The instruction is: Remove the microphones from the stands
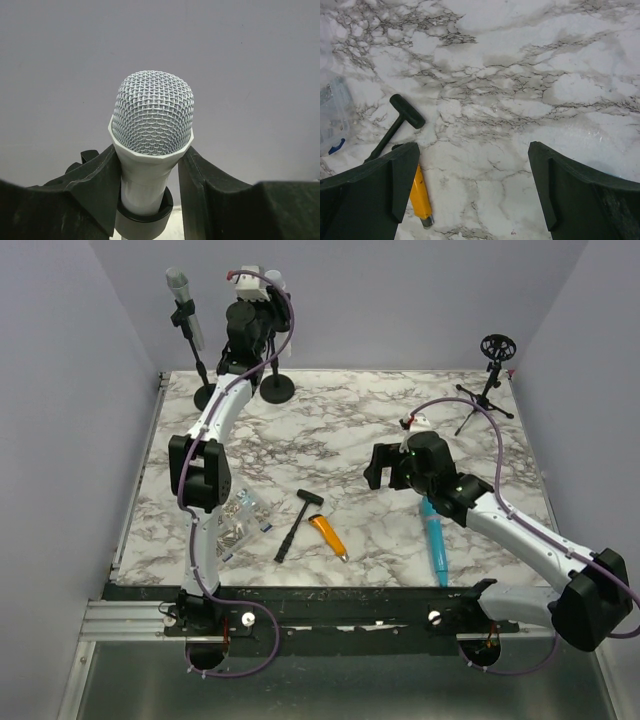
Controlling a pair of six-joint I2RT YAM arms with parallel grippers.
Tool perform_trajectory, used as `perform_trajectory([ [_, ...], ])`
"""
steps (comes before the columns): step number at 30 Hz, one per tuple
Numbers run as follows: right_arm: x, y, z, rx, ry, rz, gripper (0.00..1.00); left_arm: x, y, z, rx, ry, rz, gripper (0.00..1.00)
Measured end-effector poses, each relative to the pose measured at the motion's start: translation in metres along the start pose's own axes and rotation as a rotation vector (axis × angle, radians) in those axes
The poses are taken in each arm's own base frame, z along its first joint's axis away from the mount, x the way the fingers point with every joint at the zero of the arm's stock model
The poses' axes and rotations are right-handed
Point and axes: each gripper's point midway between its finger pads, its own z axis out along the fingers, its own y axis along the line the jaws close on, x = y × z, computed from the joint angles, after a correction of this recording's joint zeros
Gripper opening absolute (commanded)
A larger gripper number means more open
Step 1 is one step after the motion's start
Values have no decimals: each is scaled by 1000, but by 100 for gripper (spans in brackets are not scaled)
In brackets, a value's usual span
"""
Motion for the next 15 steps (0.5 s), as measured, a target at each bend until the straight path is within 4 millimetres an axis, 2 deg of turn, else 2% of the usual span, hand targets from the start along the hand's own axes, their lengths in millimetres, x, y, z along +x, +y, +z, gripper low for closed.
perform_trajectory([
  [1, -1, 0, -2, -2, -5, 1, 100, -6, -3, -2, 3, 0, 0, 3],
  [4, -6, 2, -6, -12, -20, 4, 100, -6, -12, -13, 9, 36, -6, 0],
  [7, -8, 5, -12, -31, -27, 13, 100, -5, -31, -27, 24, 87, -10, 0],
  [10, -8, 11, -17, -66, -24, 23, 100, 1, -61, -45, 58, 144, -40, 0],
  [15, -5, 23, -24, -137, -12, 38, 100, 5, -112, -89, 124, 216, -79, 0],
])
